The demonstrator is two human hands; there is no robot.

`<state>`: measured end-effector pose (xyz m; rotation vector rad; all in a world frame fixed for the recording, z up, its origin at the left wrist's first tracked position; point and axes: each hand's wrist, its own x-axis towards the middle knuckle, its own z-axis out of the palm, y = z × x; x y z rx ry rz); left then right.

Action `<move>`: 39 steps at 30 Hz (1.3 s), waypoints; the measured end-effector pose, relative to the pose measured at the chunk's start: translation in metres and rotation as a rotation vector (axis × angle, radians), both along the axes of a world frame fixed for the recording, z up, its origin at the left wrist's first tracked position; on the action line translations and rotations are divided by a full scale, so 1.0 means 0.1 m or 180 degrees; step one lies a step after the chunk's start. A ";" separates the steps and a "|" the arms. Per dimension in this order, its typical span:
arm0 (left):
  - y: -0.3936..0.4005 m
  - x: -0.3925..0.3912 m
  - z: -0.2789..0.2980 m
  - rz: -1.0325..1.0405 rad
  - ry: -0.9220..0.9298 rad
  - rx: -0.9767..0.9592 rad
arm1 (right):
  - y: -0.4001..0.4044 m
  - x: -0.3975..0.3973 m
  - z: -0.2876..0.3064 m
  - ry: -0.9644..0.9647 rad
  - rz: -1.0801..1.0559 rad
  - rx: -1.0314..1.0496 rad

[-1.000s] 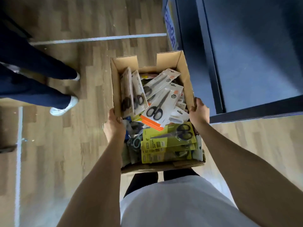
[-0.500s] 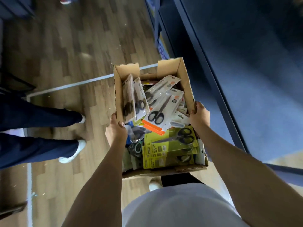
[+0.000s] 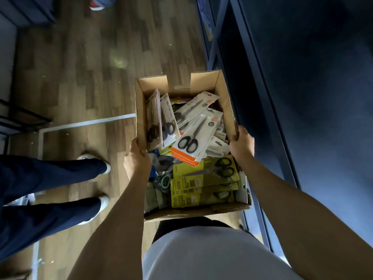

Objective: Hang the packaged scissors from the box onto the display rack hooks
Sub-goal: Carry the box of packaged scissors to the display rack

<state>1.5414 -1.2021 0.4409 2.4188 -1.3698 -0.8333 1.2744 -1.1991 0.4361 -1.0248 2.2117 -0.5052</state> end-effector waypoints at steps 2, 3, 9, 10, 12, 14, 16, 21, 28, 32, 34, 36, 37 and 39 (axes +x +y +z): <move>-0.28 0.04 0.01 -0.0010 -0.0040 0.0051 | -0.29 0.03 -0.01 0.0001 0.0016 0.0022; -0.44 0.07 0.01 -0.0032 -0.0043 0.0051 | -0.45 0.05 -0.02 -0.0002 0.0022 0.0027; -1.48 0.25 -0.04 -0.0159 0.0040 0.0104 | -1.44 0.20 -0.09 0.0030 0.0008 0.0101; -1.67 0.29 -0.03 -0.0178 0.0037 0.0107 | -1.63 0.24 -0.05 0.0014 -0.0009 0.0114; -2.04 0.36 0.00 -0.0191 0.0052 0.0049 | -2.01 0.31 0.01 0.0023 0.0005 0.0122; -2.37 0.43 0.04 -0.0177 0.0076 0.0051 | -2.36 0.37 0.08 0.0014 0.0018 0.0094; -2.66 0.50 0.09 -0.0112 0.0093 0.0030 | -2.68 0.42 0.15 -0.0014 0.0051 0.0059; -3.32 0.60 0.17 0.0033 0.0200 -0.0161 | -3.43 0.49 0.26 -0.0015 0.0211 -0.0042; -4.23 0.66 0.12 0.0309 0.0093 -0.0224 | -4.61 0.51 0.15 0.0092 0.0632 -0.0080; -4.82 0.66 0.12 0.0596 0.0058 -0.0217 | -5.39 0.56 0.09 0.0082 0.0838 -0.0182; -5.09 0.67 0.17 0.0731 0.0046 -0.0224 | -5.76 0.59 0.13 0.0089 0.0942 -0.0172; -5.35 0.70 0.21 0.0930 0.0088 -0.0305 | -6.15 0.65 0.17 0.0111 0.1124 -0.0162; -5.46 0.73 0.22 0.1026 0.0107 -0.0350 | -6.34 0.69 0.19 0.0112 0.1193 -0.0176; -5.65 0.77 0.26 0.1215 0.0149 -0.0411 | -6.69 0.80 0.27 0.0119 0.1349 -0.0268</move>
